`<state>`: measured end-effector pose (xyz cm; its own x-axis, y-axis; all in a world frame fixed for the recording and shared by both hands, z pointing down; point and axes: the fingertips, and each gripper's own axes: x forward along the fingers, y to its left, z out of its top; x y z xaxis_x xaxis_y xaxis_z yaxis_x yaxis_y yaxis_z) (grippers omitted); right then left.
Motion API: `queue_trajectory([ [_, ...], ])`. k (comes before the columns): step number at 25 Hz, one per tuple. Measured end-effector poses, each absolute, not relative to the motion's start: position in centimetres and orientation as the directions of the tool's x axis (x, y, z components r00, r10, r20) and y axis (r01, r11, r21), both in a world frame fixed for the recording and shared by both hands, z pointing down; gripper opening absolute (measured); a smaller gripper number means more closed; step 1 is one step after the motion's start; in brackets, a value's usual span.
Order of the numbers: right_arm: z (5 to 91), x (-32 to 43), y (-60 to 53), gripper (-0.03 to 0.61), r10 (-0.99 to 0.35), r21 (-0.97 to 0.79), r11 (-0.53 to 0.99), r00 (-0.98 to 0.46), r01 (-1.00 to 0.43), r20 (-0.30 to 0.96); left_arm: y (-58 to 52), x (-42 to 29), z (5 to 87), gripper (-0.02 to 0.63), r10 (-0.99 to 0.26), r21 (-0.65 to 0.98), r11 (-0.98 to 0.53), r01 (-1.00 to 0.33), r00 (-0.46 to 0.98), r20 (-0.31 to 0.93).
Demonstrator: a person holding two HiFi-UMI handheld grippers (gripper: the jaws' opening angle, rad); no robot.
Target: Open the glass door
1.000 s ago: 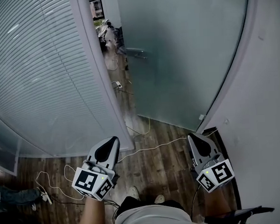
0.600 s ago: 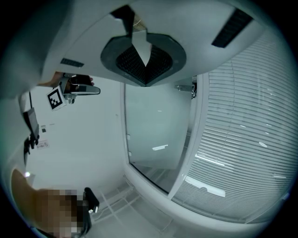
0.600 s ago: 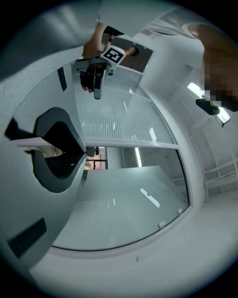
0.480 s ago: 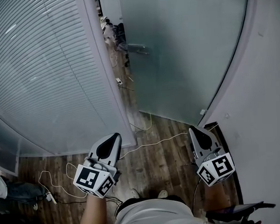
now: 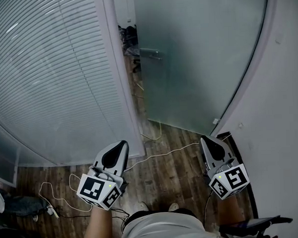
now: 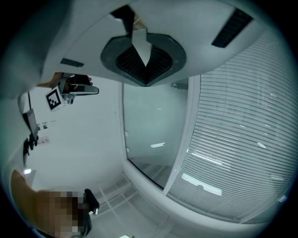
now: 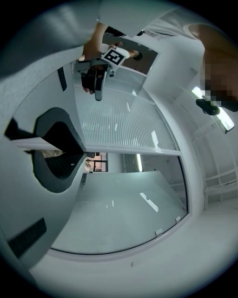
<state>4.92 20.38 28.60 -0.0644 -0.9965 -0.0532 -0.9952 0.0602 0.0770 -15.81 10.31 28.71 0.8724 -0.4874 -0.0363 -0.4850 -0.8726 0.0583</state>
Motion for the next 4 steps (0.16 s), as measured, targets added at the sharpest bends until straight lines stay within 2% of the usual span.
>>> queue_trajectory([
  [4,28.08,3.77,20.17,0.002,-0.997,0.079,0.062,-0.066,-0.995,-0.047,10.32,-17.05,28.27,0.000,-0.488,0.060,-0.872,-0.485,0.872,-0.038],
])
